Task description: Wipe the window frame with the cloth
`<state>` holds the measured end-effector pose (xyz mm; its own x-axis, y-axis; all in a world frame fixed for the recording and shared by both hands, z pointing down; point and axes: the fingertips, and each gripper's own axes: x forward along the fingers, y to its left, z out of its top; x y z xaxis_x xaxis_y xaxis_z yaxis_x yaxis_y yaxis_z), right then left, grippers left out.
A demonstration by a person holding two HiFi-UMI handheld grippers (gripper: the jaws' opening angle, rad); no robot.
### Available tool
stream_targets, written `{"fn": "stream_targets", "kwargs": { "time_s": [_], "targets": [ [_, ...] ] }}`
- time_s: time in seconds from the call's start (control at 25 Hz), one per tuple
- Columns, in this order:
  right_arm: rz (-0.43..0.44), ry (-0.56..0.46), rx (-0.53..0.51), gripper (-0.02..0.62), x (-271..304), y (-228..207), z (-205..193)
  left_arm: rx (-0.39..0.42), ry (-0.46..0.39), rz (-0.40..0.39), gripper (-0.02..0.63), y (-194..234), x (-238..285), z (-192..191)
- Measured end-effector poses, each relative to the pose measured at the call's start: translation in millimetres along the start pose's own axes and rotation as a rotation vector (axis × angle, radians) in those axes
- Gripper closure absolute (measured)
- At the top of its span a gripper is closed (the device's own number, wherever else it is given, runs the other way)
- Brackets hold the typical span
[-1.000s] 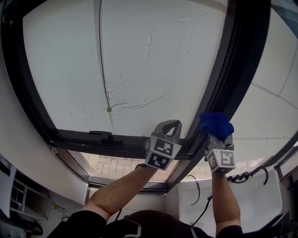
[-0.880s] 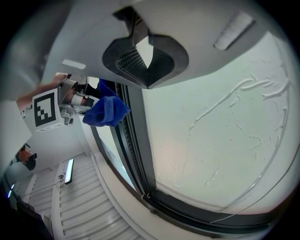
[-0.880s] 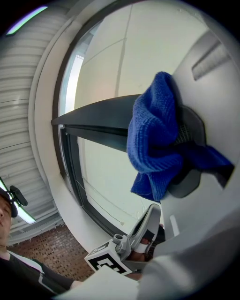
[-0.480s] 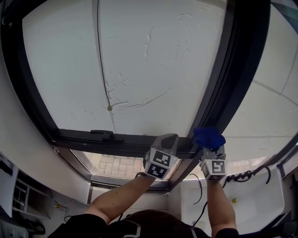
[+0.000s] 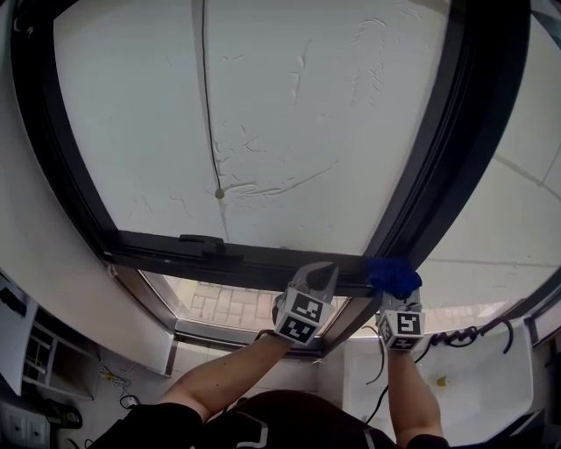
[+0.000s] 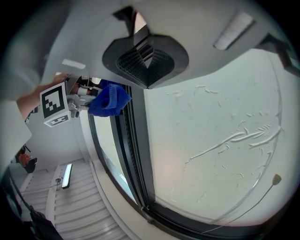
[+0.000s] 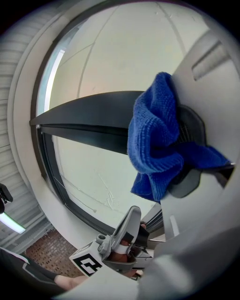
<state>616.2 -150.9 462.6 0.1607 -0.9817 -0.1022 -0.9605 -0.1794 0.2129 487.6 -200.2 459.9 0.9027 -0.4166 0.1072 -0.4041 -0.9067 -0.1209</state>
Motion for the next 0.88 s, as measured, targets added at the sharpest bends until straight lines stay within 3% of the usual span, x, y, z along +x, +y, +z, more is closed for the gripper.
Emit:
{"fn": "stream_targets", "kwargs": {
  "time_s": [0.6,0.88],
  "targets": [
    [0.045,0.156,0.059,0.540,0,26,-59,-0.043,0.046,-0.018,0.613,-11,-9,-36],
    [0.006,0.162,0.098,0.540,-2,27,-68,-0.074,0.059,-0.023,0.614,-17,-22,-52]
  ]
}}
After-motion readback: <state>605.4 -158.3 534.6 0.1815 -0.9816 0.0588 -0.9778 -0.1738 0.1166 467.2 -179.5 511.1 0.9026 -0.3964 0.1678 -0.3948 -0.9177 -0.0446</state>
